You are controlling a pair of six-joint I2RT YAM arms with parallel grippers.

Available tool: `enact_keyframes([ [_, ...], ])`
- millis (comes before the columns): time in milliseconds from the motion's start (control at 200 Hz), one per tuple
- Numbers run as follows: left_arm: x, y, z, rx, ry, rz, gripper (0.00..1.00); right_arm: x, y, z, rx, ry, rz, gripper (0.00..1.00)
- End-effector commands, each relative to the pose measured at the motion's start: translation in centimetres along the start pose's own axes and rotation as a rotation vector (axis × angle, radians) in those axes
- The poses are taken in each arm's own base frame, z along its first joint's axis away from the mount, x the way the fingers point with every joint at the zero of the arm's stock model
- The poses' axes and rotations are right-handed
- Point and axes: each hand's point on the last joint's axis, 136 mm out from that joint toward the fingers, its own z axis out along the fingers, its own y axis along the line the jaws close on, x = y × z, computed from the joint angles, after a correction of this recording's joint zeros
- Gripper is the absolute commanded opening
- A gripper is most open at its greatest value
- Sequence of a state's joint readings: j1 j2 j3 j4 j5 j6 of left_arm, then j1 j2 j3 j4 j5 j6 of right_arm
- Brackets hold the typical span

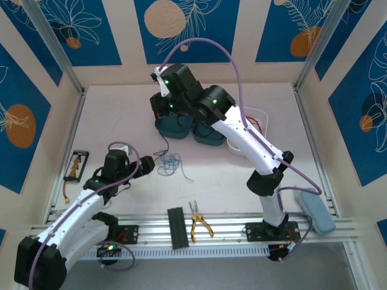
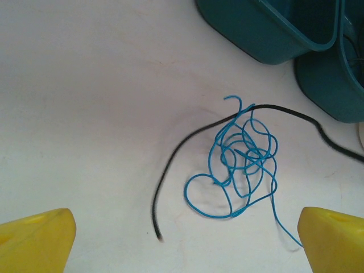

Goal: Untangle the cables

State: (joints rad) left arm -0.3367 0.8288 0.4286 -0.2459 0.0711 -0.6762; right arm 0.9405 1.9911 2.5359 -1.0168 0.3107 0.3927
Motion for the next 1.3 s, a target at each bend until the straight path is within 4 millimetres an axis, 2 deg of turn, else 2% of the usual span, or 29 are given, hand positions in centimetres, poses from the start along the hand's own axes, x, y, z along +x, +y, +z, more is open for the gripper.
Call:
enact_keyframes([
  [0, 0.0, 0.1, 0.1, 0.012, 0.001, -0.014, 1.0, -1.9, 0.9, -2.4, -0.041, -0.065, -0.049, 0.0],
  [265, -0.3, 0.1, -0.5, 0.009, -0.024, -0.013, 1.0, -5.2, -0.6, -5.7, 0.014, -0.188, -0.072, 0.0],
  [350, -0.4, 0.2, -0.6, 0.006, -0.039, -0.014, 1.0, -5.3, -1.6, -6.2, 0.041, -0.19, -0.06, 0.0],
  [415, -0.4, 0.3, -0.7, 0.005, -0.041, -0.017, 1.0, -4.3, -2.5, -5.7, 0.061, -0.152, -0.035, 0.0],
  [525, -0.3, 0.4, -0.7, -0.001, -0.038, -0.021, 1.0, -0.3, -4.1, -3.2, 0.096, -0.005, 0.019, 0.0],
  [605, -0.2, 0.6, -0.6, -0.014, -0.033, -0.021, 1.0, 4.4, -5.6, -0.9, 0.146, 0.138, 0.062, 0.0],
  [695, -0.3, 0.9, -0.7, -0.03, -0.037, -0.022, 1.0, 9.8, -6.9, 1.0, 0.182, 0.282, 0.129, 0.07],
  [775, -0.4, 1.2, -0.7, -0.045, -0.044, -0.028, 1.0, 14.4, -7.1, 2.1, 0.174, 0.379, 0.213, 0.12],
  [875, -0.4, 1.5, -0.6, -0.062, -0.05, -0.048, 1.0, 19.1, -5.4, 3.4, 0.099, 0.463, 0.223, 0.17],
  [1080, -0.3, 2.7, -0.7, -0.117, -0.063, -0.087, 1.0, 25.4, -3.6, 5.1, 0.132, 0.6, 0.042, 0.23],
  [1210, 0.1, 4.5, -1.0, -0.198, -0.062, -0.126, 1.0, 28.4, -2.5, 6.9, 0.147, 0.686, -0.068, 0.26],
  [1296, 0.3, 5.4, -1.3, -0.239, -0.059, -0.15, 1.0, 29.6, -1.9, 8.0, 0.171, 0.72, -0.142, 0.29],
])
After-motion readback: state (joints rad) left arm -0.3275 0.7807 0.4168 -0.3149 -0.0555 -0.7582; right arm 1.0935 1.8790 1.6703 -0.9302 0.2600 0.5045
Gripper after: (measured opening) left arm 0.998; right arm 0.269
